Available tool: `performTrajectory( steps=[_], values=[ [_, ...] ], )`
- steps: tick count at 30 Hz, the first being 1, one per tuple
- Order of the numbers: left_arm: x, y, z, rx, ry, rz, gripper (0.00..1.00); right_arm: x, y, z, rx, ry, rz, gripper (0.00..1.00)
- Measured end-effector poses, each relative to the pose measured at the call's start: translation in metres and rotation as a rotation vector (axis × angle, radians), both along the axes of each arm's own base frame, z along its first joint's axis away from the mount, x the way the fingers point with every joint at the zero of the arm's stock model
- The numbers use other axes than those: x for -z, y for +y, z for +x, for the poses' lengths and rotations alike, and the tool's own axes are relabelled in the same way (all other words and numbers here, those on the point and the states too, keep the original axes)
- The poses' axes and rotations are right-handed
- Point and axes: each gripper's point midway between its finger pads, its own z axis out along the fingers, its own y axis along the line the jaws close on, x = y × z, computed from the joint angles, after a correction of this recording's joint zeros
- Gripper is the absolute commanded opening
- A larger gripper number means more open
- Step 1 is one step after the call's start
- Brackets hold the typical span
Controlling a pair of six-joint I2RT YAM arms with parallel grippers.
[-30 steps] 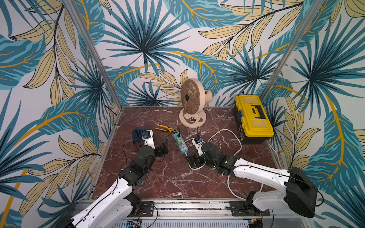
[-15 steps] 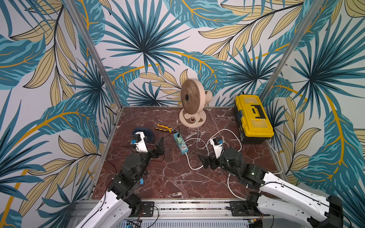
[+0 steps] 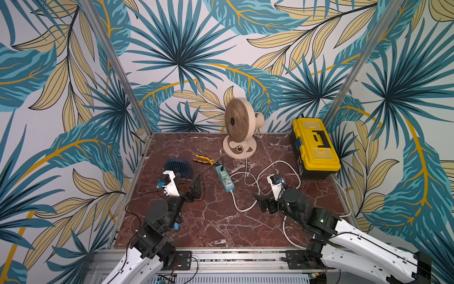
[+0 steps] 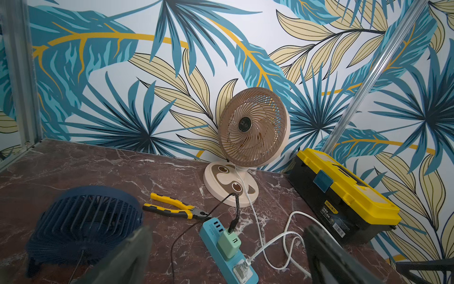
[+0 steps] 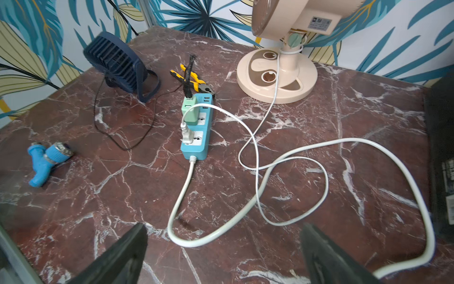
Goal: Plug the desk fan into the power strip
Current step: Reset both arms
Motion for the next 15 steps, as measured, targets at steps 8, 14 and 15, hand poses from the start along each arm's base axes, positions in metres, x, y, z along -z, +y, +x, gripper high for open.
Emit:
performTrajectory(
  steps=[8,14,15],
  values=[
    [0.028,0.000,0.018,-0.059,0.096,0.060,1.00,0.005,-0.018,0.014,0.082,-0.044,-0.115,0.99],
    [0.066,-0.006,0.037,-0.084,0.215,0.152,1.00,0.017,-0.038,0.038,0.166,-0.030,-0.180,1.00],
    [0.071,-0.008,0.040,-0.083,0.234,0.174,1.00,0.018,-0.044,0.043,0.187,-0.026,-0.180,1.00]
  ],
)
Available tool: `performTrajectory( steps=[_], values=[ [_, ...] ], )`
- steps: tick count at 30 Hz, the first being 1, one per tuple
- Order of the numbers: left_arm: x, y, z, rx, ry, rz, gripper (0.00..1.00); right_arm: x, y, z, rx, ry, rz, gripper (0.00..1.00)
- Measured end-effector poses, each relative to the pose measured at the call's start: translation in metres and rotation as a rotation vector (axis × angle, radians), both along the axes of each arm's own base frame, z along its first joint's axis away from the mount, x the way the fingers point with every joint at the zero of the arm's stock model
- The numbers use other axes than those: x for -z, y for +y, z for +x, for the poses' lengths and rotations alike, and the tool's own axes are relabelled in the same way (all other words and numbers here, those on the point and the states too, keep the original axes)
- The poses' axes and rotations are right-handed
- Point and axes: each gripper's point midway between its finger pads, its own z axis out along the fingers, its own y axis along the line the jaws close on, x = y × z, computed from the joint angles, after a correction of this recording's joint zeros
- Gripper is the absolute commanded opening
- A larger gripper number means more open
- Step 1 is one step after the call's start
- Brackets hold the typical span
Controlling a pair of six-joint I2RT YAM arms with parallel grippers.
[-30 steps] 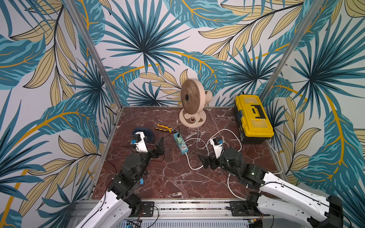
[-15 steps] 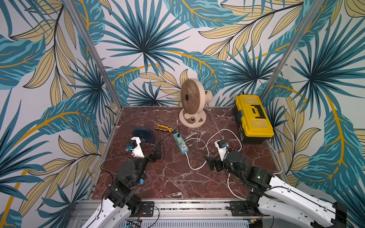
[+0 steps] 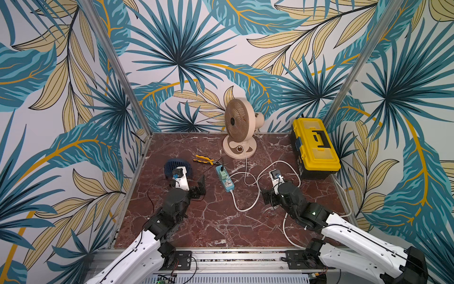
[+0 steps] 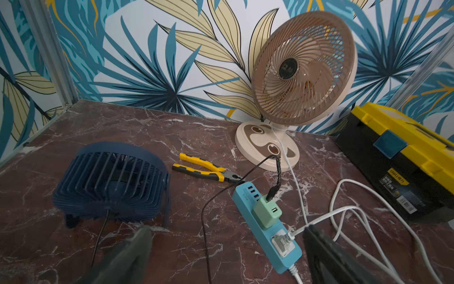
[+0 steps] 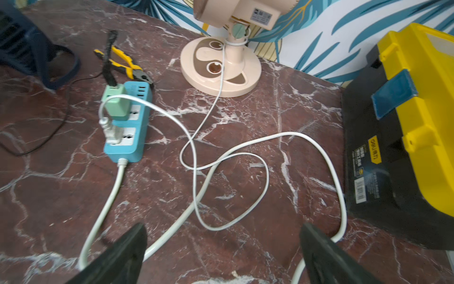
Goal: Plug the desk fan into the power strip
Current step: Reset both arms
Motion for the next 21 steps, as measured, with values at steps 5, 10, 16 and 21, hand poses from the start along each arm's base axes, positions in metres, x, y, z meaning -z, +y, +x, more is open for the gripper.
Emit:
performTrajectory(
  steps=[5,10,16,21],
  values=[
    [0.003,-0.006,0.010,0.015,0.045,0.081,1.00,-0.001,-0.027,0.024,0.086,-0.009,0.045,1.00],
    [-0.010,-0.004,0.012,0.014,0.010,0.138,1.00,-0.007,-0.050,0.039,0.143,-0.039,0.080,1.00],
    [-0.018,0.005,0.010,-0.010,-0.024,0.215,1.00,-0.025,-0.083,0.044,0.213,-0.131,0.110,0.99],
    [-0.031,0.029,0.002,-0.094,-0.055,0.264,1.00,-0.053,-0.107,0.032,0.256,-0.243,0.116,1.00]
  ],
)
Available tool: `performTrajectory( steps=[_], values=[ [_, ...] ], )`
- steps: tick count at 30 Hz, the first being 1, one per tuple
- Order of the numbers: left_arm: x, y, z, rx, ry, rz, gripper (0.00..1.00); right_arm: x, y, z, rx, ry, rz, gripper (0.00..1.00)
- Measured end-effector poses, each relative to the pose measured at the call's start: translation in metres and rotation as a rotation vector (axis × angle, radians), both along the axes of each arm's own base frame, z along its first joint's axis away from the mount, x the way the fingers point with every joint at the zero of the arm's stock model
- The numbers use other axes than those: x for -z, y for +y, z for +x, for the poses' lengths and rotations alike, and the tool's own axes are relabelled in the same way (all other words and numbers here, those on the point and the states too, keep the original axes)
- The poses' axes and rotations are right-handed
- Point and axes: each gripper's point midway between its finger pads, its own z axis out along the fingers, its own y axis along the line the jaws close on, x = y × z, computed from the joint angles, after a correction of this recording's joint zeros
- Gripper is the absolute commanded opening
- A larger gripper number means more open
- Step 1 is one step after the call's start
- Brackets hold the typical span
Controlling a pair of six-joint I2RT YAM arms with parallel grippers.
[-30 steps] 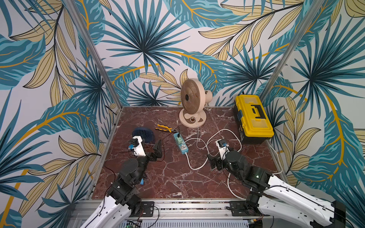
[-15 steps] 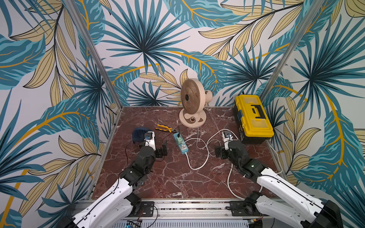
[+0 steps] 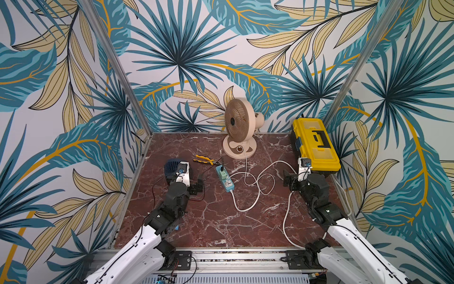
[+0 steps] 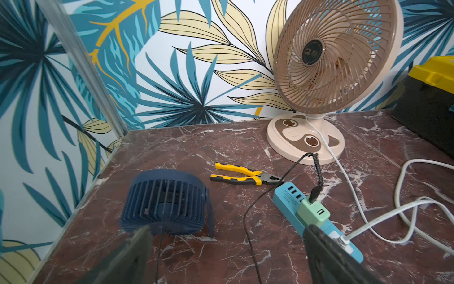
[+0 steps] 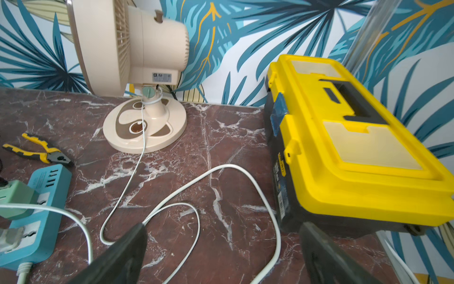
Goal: Plug the desk fan into the power strip
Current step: Reset both arms
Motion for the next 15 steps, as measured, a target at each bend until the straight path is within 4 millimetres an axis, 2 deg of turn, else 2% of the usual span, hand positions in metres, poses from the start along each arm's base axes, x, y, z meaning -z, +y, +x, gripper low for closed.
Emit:
performTrajectory(
  steps=[3,6,9,15],
  values=[
    [-0.017,0.015,-0.007,-0.045,-0.059,0.001,1.00,-0.014,-0.015,-0.010,0.041,-0.060,0.008,1.00],
    [-0.031,0.032,-0.012,-0.099,-0.107,0.004,1.00,-0.017,-0.028,-0.019,0.081,-0.096,0.014,1.00],
    [-0.034,0.046,-0.011,-0.157,-0.120,0.011,1.00,-0.003,-0.038,-0.026,0.116,-0.102,0.012,0.99],
    [-0.018,0.062,0.003,-0.223,-0.073,0.045,1.00,0.037,-0.058,-0.030,0.212,-0.070,-0.005,0.99]
  ],
)
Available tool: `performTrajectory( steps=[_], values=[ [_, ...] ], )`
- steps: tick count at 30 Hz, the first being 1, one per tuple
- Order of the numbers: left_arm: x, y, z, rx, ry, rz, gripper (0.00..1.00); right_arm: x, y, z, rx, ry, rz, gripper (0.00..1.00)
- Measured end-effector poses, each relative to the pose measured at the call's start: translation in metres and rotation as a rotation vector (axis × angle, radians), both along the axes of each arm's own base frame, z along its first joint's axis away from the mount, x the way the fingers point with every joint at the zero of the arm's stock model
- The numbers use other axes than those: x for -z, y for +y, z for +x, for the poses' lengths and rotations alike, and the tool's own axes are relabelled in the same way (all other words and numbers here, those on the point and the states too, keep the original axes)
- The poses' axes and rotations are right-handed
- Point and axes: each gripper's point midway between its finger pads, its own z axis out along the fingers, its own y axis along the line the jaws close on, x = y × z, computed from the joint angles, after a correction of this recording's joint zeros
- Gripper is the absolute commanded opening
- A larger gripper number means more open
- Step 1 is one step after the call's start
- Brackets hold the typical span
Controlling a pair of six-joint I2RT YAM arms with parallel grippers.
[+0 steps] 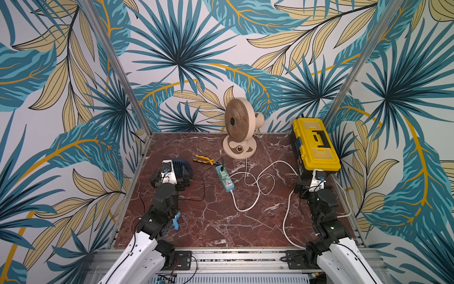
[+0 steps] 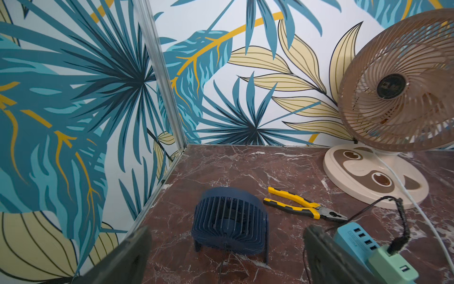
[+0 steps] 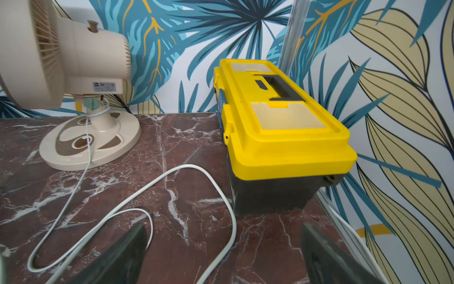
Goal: Plug the desk fan into the power strip
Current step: Reset both arms
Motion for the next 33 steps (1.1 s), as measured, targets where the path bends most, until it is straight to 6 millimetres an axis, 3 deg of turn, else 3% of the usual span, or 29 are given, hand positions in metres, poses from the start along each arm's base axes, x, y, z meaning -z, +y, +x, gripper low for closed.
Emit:
performTrajectory(
  steps=[9,17,20,26,31,33],
  values=[
    [0.072,0.010,0.027,-0.009,0.110,0.038,1.00,0.035,-0.018,0.025,0.105,0.036,0.006,1.00],
    [0.108,0.030,0.054,-0.036,0.170,-0.021,1.00,0.078,-0.023,0.052,0.132,0.102,0.014,1.00],
    [0.126,0.034,0.063,-0.033,0.214,-0.031,1.00,0.077,-0.023,0.057,0.131,0.085,0.017,1.00],
    [0.145,0.033,0.083,-0.016,0.248,-0.016,1.00,0.075,-0.023,0.071,0.122,0.033,0.025,1.00],
    [0.163,0.016,0.092,0.067,0.281,0.031,1.00,0.109,-0.012,0.090,0.046,0.090,0.023,0.99],
    [0.164,0.004,0.093,0.100,0.282,0.060,1.00,0.109,-0.007,0.093,0.013,0.086,0.021,0.99]
  ],
)
